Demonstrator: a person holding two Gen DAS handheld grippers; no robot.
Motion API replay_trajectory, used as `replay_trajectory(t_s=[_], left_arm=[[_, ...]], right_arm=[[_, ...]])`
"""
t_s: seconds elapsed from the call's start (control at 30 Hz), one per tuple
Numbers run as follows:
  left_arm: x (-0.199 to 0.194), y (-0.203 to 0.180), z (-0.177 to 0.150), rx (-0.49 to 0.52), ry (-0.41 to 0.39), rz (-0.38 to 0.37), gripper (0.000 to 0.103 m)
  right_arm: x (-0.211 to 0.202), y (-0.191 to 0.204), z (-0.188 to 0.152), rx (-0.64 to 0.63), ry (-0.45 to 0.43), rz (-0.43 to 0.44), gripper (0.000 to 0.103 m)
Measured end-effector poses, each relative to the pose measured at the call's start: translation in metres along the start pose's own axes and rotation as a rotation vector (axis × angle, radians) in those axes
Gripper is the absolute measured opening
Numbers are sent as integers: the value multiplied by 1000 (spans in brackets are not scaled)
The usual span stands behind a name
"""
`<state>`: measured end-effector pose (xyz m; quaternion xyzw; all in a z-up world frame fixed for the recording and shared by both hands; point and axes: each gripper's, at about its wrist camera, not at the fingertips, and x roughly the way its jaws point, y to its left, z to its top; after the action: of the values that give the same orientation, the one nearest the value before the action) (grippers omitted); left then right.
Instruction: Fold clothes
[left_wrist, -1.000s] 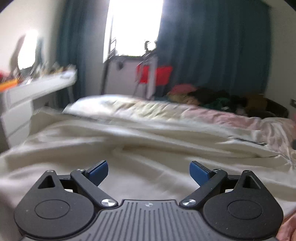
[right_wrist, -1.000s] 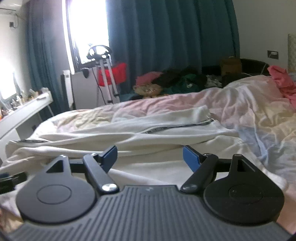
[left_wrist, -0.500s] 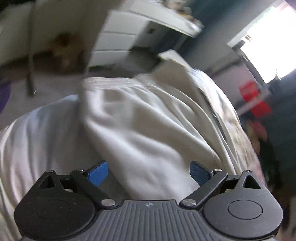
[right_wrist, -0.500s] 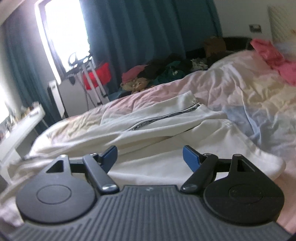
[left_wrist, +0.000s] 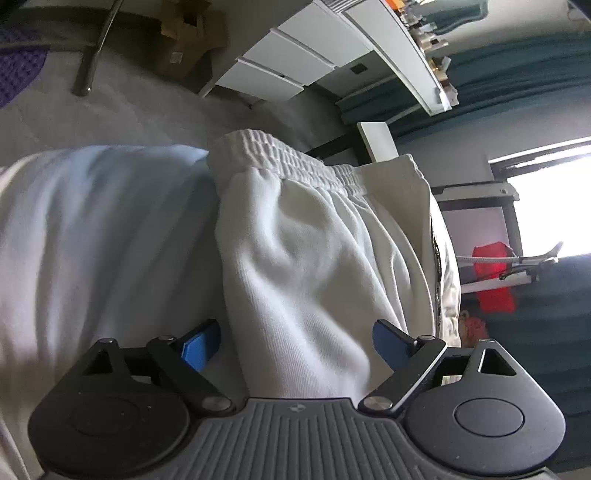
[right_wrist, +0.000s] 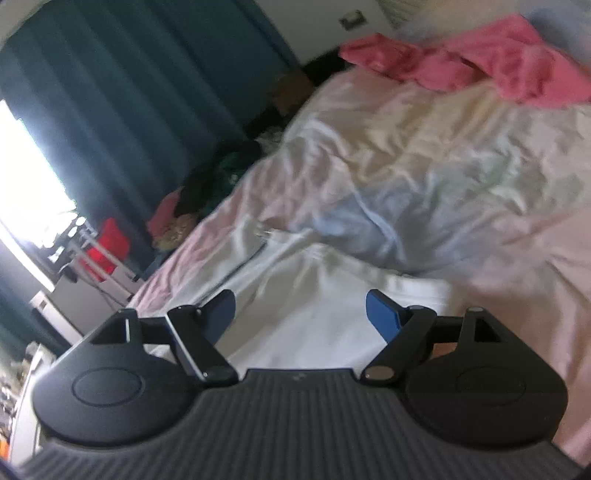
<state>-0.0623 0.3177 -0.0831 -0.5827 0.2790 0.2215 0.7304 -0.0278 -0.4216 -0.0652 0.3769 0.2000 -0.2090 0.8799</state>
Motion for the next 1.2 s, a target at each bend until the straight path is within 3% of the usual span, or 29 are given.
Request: replay_trajectory(t_s=[0.17, 0.23, 0.27, 0.37, 0.5, 0.73, 0.8, 0.9, 0.93, 1.03, 1.2], left_arm=[[-10, 16, -3, -90, 6, -239, 82], [-13, 18, -4, -97, -2, -284, 81], [-14, 17, -5, -93, -6, -281, 80], [-7, 17, -5, -87, -3, -172, 77], [10, 21, -5, -116, 23, -74, 67], [3, 12, -3, -69, -11, -63, 62], [3, 13, -1, -78, -18, -66, 51], [0, 13, 1, -66, -29, -94, 23], [-2, 11, 0, -50, -32, -113, 9], [-21, -4, -13, 54, -91, -128, 6], [-53, -32, -26, 203, -184, -184, 6]], right_arm=[[7, -25, -8, 144, 82, -1, 80], [7, -34, -9, 201, 73, -37, 80], [6, -39, -10, 227, 60, -62, 80], [6, -55, -12, 321, 36, -141, 81], [19, -74, -17, 419, 78, -178, 75], [58, -79, -19, 454, 170, -189, 60], [67, -76, -19, 448, 184, -182, 25], [64, -65, -15, 400, 135, -158, 7], [61, -62, -13, 381, 108, -147, 7], [44, -51, -6, 339, 22, -107, 6], [19, -44, 6, 319, -46, -62, 5]])
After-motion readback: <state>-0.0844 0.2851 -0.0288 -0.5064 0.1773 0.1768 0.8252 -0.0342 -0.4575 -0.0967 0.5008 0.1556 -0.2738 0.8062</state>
